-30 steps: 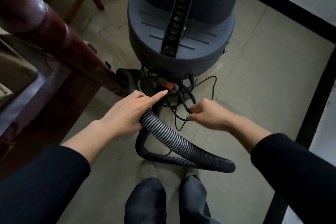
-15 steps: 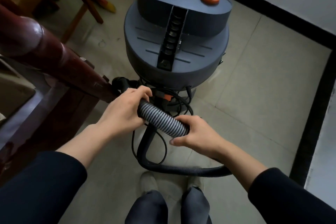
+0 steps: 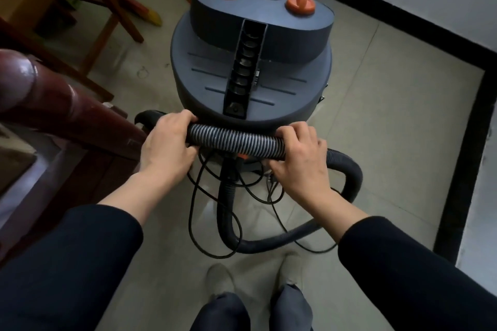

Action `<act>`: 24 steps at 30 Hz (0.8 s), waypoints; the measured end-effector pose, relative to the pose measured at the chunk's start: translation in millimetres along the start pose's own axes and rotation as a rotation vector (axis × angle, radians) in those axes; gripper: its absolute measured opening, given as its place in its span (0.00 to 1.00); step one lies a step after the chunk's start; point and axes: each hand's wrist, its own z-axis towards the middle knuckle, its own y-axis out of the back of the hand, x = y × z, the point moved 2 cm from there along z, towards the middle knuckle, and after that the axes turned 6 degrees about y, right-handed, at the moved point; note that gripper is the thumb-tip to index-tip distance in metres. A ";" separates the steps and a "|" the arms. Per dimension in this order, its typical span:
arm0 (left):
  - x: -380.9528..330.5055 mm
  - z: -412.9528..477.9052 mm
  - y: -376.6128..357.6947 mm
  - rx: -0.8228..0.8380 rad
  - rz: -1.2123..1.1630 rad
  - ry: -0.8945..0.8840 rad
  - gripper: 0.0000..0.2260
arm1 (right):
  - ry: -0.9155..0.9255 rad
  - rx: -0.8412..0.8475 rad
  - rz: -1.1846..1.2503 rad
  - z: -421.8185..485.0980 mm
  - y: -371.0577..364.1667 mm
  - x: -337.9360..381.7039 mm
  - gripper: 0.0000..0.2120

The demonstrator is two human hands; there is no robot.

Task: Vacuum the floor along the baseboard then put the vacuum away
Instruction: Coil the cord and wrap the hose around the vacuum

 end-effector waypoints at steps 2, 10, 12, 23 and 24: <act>-2.4 -0.4 -2.8 -0.025 0.015 0.019 0.19 | 0.015 -0.002 0.002 0.2 -1.3 -0.9 0.21; -24.4 -33.9 -7.7 0.150 -0.146 0.142 0.37 | -0.080 0.187 0.130 -1.1 3.2 -1.2 0.23; -34.6 -47.5 -9.0 0.176 -0.199 0.133 0.37 | -0.110 0.221 0.197 -4.3 11.4 -3.0 0.23; -67.9 -33.8 -10.2 0.087 0.095 0.102 0.47 | -0.307 0.176 0.393 26.6 54.8 -4.8 0.37; -66.8 -31.2 -9.0 0.089 0.126 0.085 0.47 | -0.337 0.198 0.409 35.8 53.3 -5.1 0.38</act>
